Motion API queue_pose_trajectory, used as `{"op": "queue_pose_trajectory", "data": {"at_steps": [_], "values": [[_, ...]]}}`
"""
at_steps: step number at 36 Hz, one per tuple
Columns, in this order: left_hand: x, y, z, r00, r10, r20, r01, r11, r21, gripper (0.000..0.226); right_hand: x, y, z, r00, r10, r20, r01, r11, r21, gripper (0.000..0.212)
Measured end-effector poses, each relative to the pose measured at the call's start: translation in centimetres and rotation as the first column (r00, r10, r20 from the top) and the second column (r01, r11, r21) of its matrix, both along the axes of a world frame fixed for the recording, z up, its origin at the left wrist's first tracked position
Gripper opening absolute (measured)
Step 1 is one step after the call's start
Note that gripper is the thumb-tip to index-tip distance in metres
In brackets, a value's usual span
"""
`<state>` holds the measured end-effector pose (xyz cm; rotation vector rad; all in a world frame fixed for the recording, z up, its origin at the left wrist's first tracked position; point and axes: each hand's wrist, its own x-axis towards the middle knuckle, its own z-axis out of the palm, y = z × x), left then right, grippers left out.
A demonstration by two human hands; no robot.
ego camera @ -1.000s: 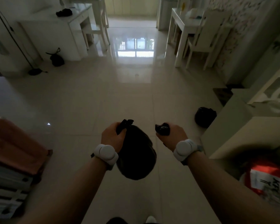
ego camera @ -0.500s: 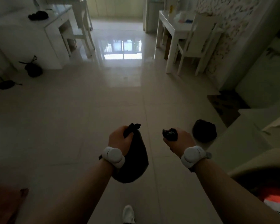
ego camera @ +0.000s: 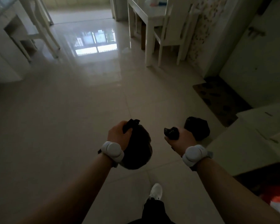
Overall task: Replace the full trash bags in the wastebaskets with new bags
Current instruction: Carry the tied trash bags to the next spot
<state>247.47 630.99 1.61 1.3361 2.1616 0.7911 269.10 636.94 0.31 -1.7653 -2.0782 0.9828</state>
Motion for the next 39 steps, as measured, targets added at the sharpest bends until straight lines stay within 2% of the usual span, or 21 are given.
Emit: {"op": "queue_pose_trajectory", "data": {"at_steps": [14,18,21,24,29,31,35,37,39], "values": [[1.0,19.4,-0.5,0.982,-0.186,0.022,0.186,0.981,-0.047,0.019,0.0,18.2,0.6,0.997,-0.051,0.055,0.052,0.998,-0.02,0.028],[0.5,26.4,-1.3,0.964,-0.265,0.031,0.266,0.963,-0.051,0.018,-0.2,22.9,0.0,0.986,-0.159,0.059,0.158,0.987,0.022,0.035],[0.6,29.1,-1.8,0.943,-0.331,0.02,0.332,0.942,-0.05,0.018,0.0,24.7,-0.3,0.972,-0.214,0.094,0.214,0.977,0.009,0.03],[0.8,35.8,-2.4,0.894,-0.446,0.042,0.448,0.891,-0.081,0.013,0.2,29.2,-1.5,0.94,-0.335,0.062,0.336,0.942,0.001,0.027],[1.6,42.1,-2.6,0.831,-0.549,0.096,0.554,0.831,-0.043,0.01,0.2,32.9,-2.2,0.906,-0.415,0.086,0.413,0.91,0.04,0.033],[2.7,46.2,-3.2,0.784,-0.615,0.086,0.62,0.782,-0.061,0.011,0.9,34.7,-2.8,0.867,-0.491,0.088,0.491,0.871,0.021,0.031],[4.2,50.0,-3.4,0.742,-0.668,0.059,0.671,0.737,-0.084,0.014,1.6,35.9,-2.8,0.838,-0.538,0.09,0.539,0.842,0.009,0.028],[6.6,53.4,-4.1,0.693,-0.718,0.062,0.72,0.686,-0.102,0.015,3.6,37.5,-3.8,0.776,-0.626,0.08,0.628,0.778,-0.006,0.031],[7.8,55.1,-4.2,0.672,-0.737,0.071,0.74,0.665,-0.099,0.014,4.7,38.3,-4.4,0.757,-0.648,0.083,0.653,0.756,-0.046,0.034]]}}
